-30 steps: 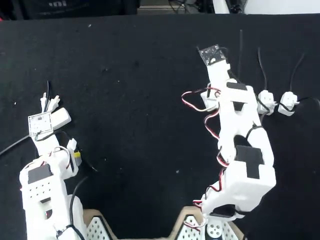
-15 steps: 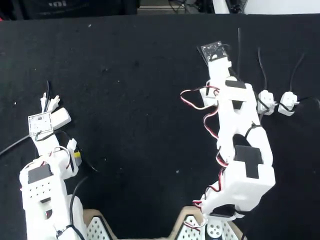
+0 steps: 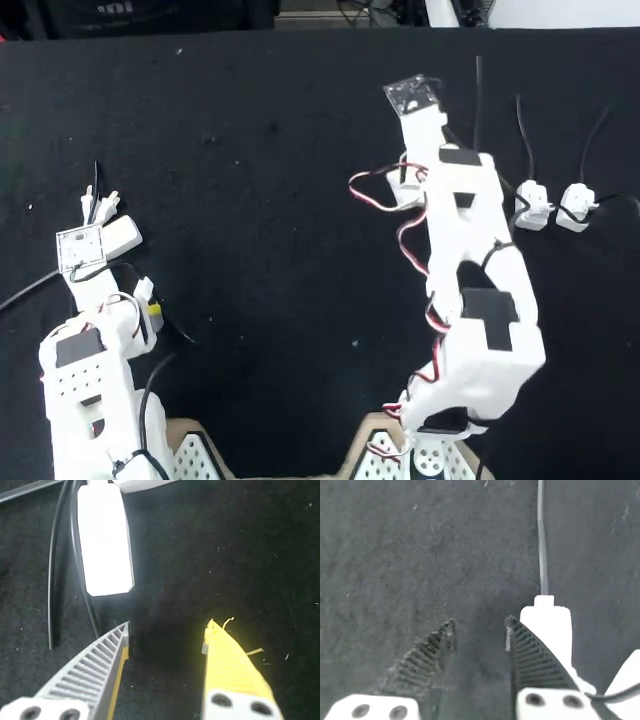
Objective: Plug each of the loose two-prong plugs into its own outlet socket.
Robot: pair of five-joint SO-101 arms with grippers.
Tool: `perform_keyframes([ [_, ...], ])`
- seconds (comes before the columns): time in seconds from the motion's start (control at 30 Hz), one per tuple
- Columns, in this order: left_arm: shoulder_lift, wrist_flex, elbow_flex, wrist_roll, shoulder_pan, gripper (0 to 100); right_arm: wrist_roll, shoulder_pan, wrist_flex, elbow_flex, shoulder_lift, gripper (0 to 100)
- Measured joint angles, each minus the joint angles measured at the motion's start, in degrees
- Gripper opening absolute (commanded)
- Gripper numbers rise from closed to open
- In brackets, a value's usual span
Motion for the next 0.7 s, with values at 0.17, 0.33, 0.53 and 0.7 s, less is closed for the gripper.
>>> perform_keyframes([
  [0.17,0.0,0.3,0.0,0.0,0.0,24,0.0,0.0,0.6,-8.9,9.5,15.1],
  [0.33,0.0,1.2,0.0,0.0,0.0,24,0.0,1.5,6.3,-19.7,18.1,15.1],
  [0.53,0.0,1.2,0.0,-0.1,0.0,24,0.0,4.0,10.8,-25.8,21.1,15.1],
  [0.7,0.0,1.2,0.0,-0.1,0.0,24,0.0,5.9,11.1,-26.0,21.1,15.1],
])
